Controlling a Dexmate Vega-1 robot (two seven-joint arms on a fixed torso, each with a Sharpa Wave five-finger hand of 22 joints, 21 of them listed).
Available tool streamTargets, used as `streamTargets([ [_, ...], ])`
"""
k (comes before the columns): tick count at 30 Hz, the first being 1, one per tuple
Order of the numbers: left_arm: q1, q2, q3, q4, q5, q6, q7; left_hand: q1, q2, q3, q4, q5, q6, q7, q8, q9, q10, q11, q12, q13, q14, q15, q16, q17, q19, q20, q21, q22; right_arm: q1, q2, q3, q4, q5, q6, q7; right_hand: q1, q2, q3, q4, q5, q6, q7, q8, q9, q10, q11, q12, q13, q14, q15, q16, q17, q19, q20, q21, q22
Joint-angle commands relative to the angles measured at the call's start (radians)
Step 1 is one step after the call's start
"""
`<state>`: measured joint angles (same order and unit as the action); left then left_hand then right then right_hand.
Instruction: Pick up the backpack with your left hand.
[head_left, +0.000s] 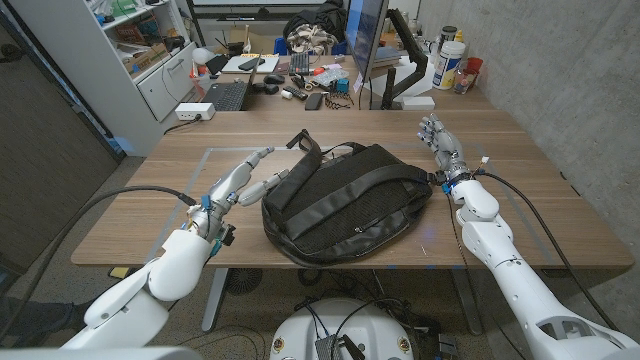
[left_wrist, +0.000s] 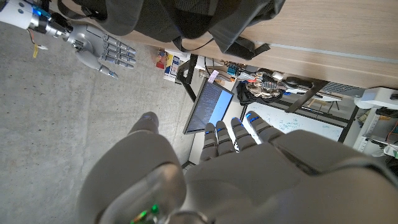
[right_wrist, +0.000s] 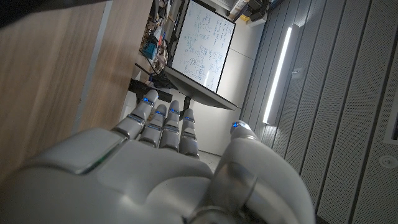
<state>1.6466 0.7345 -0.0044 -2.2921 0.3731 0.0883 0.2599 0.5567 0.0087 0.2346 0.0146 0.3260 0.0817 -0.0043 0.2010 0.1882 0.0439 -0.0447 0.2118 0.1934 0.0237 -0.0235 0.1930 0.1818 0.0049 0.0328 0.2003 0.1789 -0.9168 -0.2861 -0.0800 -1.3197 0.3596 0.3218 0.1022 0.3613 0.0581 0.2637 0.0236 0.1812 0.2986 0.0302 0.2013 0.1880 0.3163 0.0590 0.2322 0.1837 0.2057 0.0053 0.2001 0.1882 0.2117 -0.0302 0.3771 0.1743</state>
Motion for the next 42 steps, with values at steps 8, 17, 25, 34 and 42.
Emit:
streamTargets([
  [8,0.072,0.029,-0.074,-0.085,0.118,0.078,-0.089,0.045,-0.002,0.011,-0.028,0.002,-0.020,-0.004,-0.003,0.004,-0.008,-0.007,-0.008,0.001,0.001,-0.010,-0.004,0.000,-0.008,0.021,0.000,0.002,-0.013,0.003,-0.001,-0.018,0.001,0.000,-0.009,-0.005,0.002,0.001,-0.007,0.007,0.005,0.001,-0.001,0.004,0.006,0.000,-0.004,0.004,0.009,0.000,-0.003,0.002,0.012,-0.003,-0.006,0.005],
  [17,0.094,0.021,-0.090,-0.120,0.159,0.092,-0.138,0.067,-0.008,0.014,-0.044,0.003,-0.021,-0.004,-0.002,0.004,-0.010,-0.006,-0.008,0.002,0.000,-0.009,-0.005,0.000,-0.010,0.024,-0.001,0.002,-0.016,0.001,-0.007,-0.031,0.002,-0.007,-0.011,-0.006,0.002,0.000,-0.007,0.007,0.005,0.000,-0.001,0.004,0.008,-0.002,-0.004,0.004,0.010,0.000,-0.003,0.002,0.012,-0.003,-0.010,0.005],
  [25,0.098,0.032,-0.104,-0.156,0.212,0.118,-0.198,0.087,-0.015,0.017,-0.058,0.005,-0.025,-0.010,-0.002,0.004,-0.009,-0.008,-0.008,0.002,0.003,-0.008,-0.004,0.000,-0.007,0.032,0.000,0.002,-0.020,-0.003,-0.010,-0.045,0.001,-0.011,-0.018,-0.007,0.002,-0.001,-0.008,0.007,0.005,0.001,-0.001,0.004,0.008,-0.001,-0.004,0.004,0.010,0.001,-0.004,0.002,0.013,-0.003,-0.013,0.005],
  [34,0.100,0.051,-0.129,-0.229,0.269,0.201,-0.334,0.142,-0.034,0.025,-0.099,0.009,-0.029,-0.030,0.000,0.004,-0.014,-0.016,-0.008,0.002,0.006,-0.011,-0.003,0.000,0.007,0.053,0.005,0.002,-0.026,-0.012,-0.008,-0.065,0.004,-0.024,-0.025,-0.008,0.003,-0.001,-0.009,0.007,0.006,0.001,-0.001,0.004,0.008,-0.002,-0.005,0.005,0.011,0.003,-0.003,0.002,0.013,-0.002,-0.017,0.005],
  [42,0.094,0.068,-0.153,-0.291,0.291,0.264,-0.474,0.179,-0.043,0.031,-0.123,0.011,-0.035,-0.050,-0.001,0.004,-0.022,-0.023,-0.010,0.003,0.006,-0.012,-0.004,0.000,0.014,0.062,0.007,0.003,-0.022,-0.013,-0.010,-0.064,0.009,-0.026,-0.021,-0.008,0.004,-0.001,-0.009,0.008,0.006,0.000,-0.001,0.004,0.009,-0.002,-0.006,0.005,0.012,0.003,-0.003,0.002,0.014,-0.002,-0.019,0.005],
])
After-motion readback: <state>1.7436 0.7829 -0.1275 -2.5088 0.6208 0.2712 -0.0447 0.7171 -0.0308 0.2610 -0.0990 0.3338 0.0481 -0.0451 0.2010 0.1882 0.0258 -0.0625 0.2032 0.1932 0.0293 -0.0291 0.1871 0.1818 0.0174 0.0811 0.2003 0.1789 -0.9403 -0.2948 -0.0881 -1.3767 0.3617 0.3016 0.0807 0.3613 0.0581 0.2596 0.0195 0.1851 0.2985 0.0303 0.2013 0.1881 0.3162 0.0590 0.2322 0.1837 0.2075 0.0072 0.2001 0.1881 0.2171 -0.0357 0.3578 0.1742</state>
